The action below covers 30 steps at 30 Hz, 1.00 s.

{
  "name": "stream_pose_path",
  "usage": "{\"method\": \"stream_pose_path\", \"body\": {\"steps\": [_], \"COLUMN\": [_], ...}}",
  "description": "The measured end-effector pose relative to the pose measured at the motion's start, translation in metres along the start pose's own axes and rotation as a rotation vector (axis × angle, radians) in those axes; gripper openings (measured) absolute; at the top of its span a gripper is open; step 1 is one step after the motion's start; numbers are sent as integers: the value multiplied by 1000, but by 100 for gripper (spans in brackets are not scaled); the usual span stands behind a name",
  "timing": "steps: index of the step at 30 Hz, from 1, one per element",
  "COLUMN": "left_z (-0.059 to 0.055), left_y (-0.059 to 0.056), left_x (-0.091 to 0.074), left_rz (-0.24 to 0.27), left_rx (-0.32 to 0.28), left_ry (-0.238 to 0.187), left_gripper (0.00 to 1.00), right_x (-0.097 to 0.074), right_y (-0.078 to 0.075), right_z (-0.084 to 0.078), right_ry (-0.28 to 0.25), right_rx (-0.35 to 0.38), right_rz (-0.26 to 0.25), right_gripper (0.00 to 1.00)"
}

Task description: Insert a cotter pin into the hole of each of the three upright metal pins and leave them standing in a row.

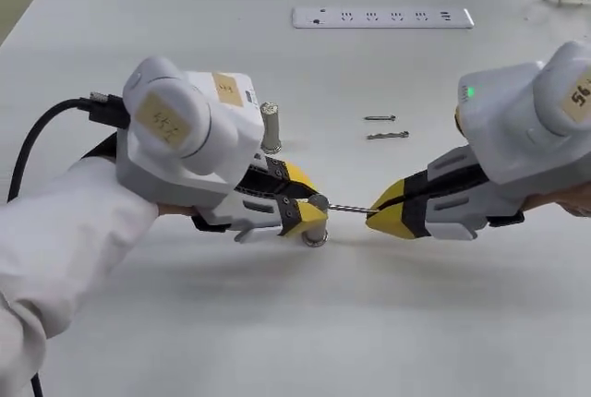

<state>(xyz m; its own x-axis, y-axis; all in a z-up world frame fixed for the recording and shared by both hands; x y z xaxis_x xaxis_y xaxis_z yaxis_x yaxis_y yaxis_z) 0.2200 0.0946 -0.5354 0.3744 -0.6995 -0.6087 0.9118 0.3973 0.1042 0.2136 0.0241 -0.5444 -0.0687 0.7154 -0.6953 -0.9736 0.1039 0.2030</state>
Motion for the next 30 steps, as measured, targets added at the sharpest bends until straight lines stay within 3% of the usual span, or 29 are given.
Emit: {"method": "stream_pose_path", "body": {"steps": [12,30], "left_z": [1,1], "left_y": [1,0], "left_x": [2,1], "left_rz": [-5,-6], "left_rx": [1,-19], "left_ry": [3,10], "left_gripper": [10,10], "right_x": [8,24], "right_y": [-3,-4], "right_z": [8,20], "right_ry": [19,70], "right_rx": [-55,-207], "right_rz": [9,45], "right_gripper": [0,0]}}
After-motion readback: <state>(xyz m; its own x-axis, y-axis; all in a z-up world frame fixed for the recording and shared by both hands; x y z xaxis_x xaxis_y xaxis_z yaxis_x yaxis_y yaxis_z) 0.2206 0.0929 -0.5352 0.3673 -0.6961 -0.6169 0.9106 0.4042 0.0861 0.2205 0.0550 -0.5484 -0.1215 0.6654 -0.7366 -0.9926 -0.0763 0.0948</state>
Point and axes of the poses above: the centre of the closed fingertips' face, and the gripper's own axes: x roughly forward along the fingers, y roughly to its left, z roughly out of its top, the point moved 3 cm from there along -x, roughly backward along the fingers, and after that the axes turned 9 degrees about z, right-handed, at the moved point
